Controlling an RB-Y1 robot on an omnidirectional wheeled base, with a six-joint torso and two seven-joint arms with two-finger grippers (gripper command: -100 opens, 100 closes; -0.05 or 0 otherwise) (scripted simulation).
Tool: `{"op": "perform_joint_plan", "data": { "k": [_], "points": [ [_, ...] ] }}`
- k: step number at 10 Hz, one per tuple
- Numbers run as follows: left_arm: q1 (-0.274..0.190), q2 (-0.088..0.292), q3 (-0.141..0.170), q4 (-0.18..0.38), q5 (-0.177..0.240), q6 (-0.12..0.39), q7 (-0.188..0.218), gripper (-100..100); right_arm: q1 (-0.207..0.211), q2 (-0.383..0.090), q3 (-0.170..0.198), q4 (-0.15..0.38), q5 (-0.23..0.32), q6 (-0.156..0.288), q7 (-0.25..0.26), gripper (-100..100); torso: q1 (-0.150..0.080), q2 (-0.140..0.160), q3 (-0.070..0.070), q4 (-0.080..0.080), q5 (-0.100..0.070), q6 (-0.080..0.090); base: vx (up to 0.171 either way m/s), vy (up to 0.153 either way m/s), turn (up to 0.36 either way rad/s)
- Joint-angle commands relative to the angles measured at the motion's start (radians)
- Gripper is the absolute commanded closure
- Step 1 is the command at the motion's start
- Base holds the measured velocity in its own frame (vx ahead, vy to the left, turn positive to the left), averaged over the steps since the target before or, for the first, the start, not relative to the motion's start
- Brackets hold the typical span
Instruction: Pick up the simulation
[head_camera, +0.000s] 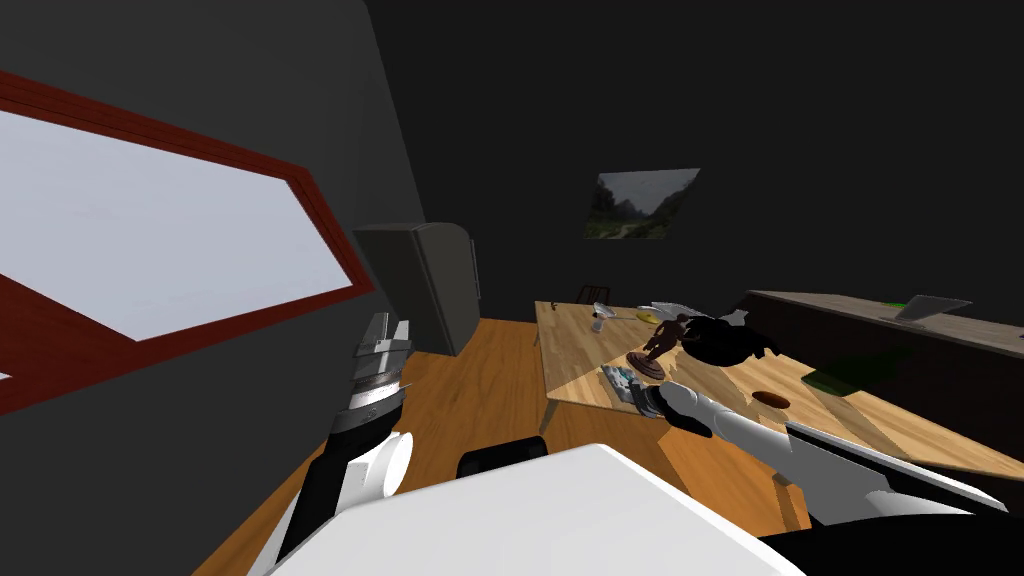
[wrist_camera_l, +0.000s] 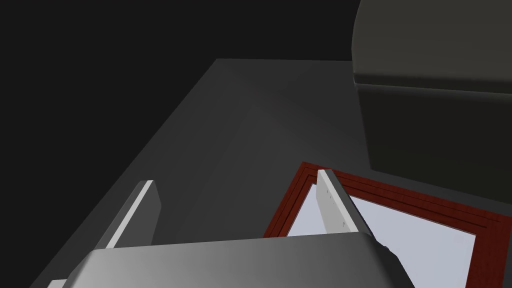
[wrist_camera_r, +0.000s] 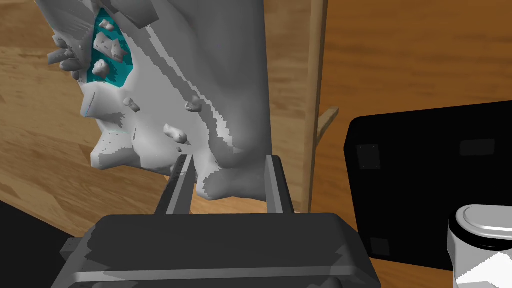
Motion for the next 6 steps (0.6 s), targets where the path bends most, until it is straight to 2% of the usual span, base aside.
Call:
{"op": "perform_joint_plan", "data": {
  "k": [1, 2, 3, 4, 5, 6],
  "points": [
    [0.000, 0.000, 0.000, 0.000, 0.000, 0.000, 0.000, 0, -0.008, -0.019, 0.032, -0.033, 0.011, 0.014, -0.037, 100, 0.000, 0.000, 0.000, 0.000, 0.000, 0.000, -0.007, 0.006, 0.019],
    [0.000, 0.000, 0.000, 0.000, 0.000, 0.000, 0.000, 0, -0.008, -0.019, 0.032, -0.033, 0.011, 0.014, -0.037, 100, 0.000, 0.000, 0.000, 0.000, 0.000, 0.000, 0.001, 0.000, 0.018],
    [0.000, 0.000, 0.000, 0.000, 0.000, 0.000, 0.000, 0, -0.061, -0.026, 0.072, -0.009, -0.004, 0.003, -0.031, 100, 0.000, -0.001, 0.000, 0.000, 0.000, 0.000, -0.012, 0.008, -0.128],
    [0.000, 0.000, 0.000, 0.000, 0.000, 0.000, 0.000, 0, -0.065, -0.026, 0.079, -0.009, -0.004, 0.003, -0.031, 100, 0.000, 0.000, 0.000, 0.000, 0.001, 0.001, -0.012, 0.011, -0.110],
    [0.000, 0.000, 0.000, 0.000, 0.000, 0.000, 0.000, 0, -0.058, -0.020, 0.067, -0.006, -0.004, 0.003, -0.023, 100, 0.001, 0.001, 0.000, 0.000, 0.001, 0.001, -0.004, 0.005, -0.017],
    [0.000, 0.000, 0.000, 0.000, 0.000, 0.000, 0.000, 0, -0.058, -0.021, 0.069, -0.006, -0.003, 0.004, -0.024, 0, 0.000, 0.000, 0.000, 0.000, 0.001, 0.001, 0.000, 0.000, 0.000]
  ]
}}
